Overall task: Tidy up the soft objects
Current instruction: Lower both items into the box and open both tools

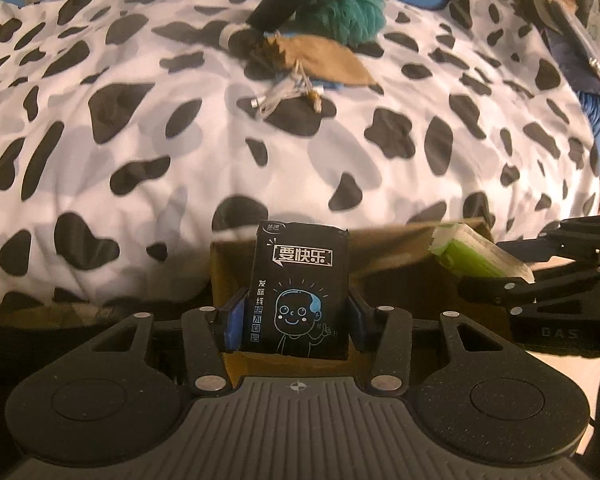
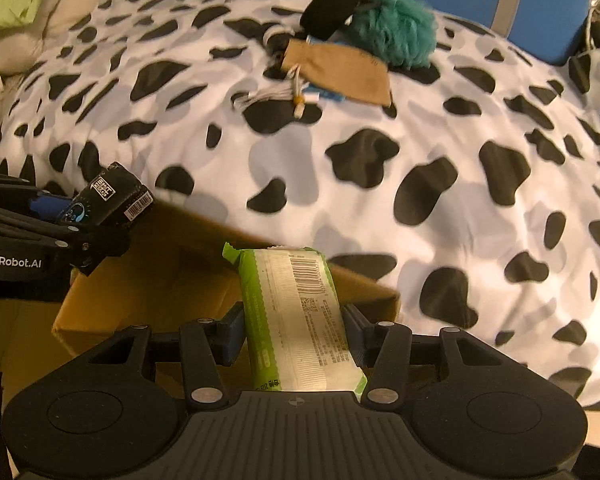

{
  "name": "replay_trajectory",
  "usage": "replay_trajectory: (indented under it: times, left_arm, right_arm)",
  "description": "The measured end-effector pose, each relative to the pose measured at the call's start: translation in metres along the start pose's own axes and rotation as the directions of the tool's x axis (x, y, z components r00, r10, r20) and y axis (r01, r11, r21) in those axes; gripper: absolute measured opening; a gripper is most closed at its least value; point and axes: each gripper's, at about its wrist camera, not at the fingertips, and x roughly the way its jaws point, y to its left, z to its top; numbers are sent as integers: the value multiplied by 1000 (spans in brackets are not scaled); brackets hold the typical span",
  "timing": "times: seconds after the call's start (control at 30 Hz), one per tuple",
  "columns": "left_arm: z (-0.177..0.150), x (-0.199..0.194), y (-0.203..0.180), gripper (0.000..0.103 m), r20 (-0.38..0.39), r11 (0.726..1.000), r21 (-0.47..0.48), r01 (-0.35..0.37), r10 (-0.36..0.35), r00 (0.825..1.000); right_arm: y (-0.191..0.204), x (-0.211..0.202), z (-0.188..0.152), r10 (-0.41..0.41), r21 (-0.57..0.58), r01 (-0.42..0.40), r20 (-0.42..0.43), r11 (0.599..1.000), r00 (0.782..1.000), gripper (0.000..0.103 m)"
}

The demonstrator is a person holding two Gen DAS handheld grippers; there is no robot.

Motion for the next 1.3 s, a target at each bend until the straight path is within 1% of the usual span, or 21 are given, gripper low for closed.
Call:
replay_trajectory:
  times: [0.23, 0.57, 0.7, 0.73, 0.77, 0.8, 0.83, 1.0, 1.3]
  left_arm:
    - [-5, 7, -3, 48, -49, 1000, 5, -10, 10, 999]
    - [-3, 13, -4, 48, -72, 1000, 1, -5, 5, 997]
    - [0, 21, -4, 50, -102, 999, -10, -48, 47, 994]
    - [0, 23, -3, 51, -113, 998, -18, -53, 51, 992]
    - [0, 24, -2, 55, -122, 998, -25, -55, 51, 991]
    - [0, 25, -1, 65, -128, 998, -31, -58, 53, 990]
    - [0, 25, 0, 68, -125, 998, -34, -62, 57, 990]
    - [1, 25, 0, 68, -123, 998, -31, -62, 58, 991]
    - [1, 25, -2, 68, -126, 998, -26, -63, 60, 990]
  right_arm:
    - [10, 10, -9, 0, -25, -2, -66, 1000, 998, 53]
    - [9, 17, -8, 4, -33, -7, -98, 999, 995, 53]
    - [11, 22, -7, 15, -37, -20, -122, 999, 992, 56]
    - [11, 22, -7, 17, -39, -22, -122, 999, 992, 62]
    - [12, 21, -7, 15, -42, -20, -117, 999, 993, 76]
    - [12, 20, -7, 9, -46, -14, -111, 999, 994, 82]
    - [12, 19, -7, 3, -50, -8, -106, 999, 994, 91]
    - [13, 20, -5, -7, -52, 2, -103, 999, 995, 98]
    - [10, 21, -5, -26, -42, 21, -105, 999, 994, 99]
